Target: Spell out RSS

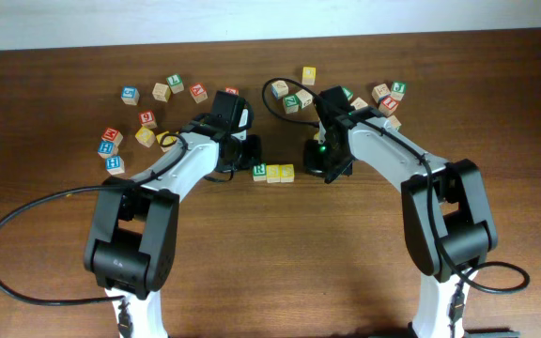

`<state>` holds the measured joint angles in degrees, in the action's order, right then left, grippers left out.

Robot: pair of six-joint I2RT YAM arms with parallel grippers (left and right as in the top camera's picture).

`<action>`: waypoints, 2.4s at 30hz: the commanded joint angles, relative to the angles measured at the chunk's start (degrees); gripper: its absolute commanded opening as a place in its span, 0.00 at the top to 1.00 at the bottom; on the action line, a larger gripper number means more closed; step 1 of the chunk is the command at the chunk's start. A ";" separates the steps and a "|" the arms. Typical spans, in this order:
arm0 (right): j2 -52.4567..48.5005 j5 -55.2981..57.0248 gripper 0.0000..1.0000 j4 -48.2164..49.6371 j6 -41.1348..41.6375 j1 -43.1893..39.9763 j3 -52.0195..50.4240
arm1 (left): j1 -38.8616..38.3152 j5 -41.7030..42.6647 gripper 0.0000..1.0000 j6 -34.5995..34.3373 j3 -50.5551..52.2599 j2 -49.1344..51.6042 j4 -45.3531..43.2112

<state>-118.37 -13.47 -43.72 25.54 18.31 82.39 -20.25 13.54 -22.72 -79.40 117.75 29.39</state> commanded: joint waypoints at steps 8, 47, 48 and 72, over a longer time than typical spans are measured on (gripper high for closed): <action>-0.31 0.63 0.96 0.04 0.24 0.15 1.18 | -0.22 1.73 1.00 3.08 -0.57 1.18 -1.75; -0.31 0.63 0.96 1.27 0.26 0.39 1.16 | 7.87 3.26 1.00 2.21 -4.50 0.57 10.97; -0.31 0.59 0.96 1.49 0.26 0.57 1.16 | 8.04 3.28 1.00 2.19 -4.50 0.57 12.76; -0.31 0.42 0.96 4.24 2.69 3.87 1.16 | 2.99 1.57 1.00 -1.46 -3.85 2.49 12.44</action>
<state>-118.37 -13.32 -39.77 27.24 21.58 82.41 -16.82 14.59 -23.59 -83.20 117.78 42.35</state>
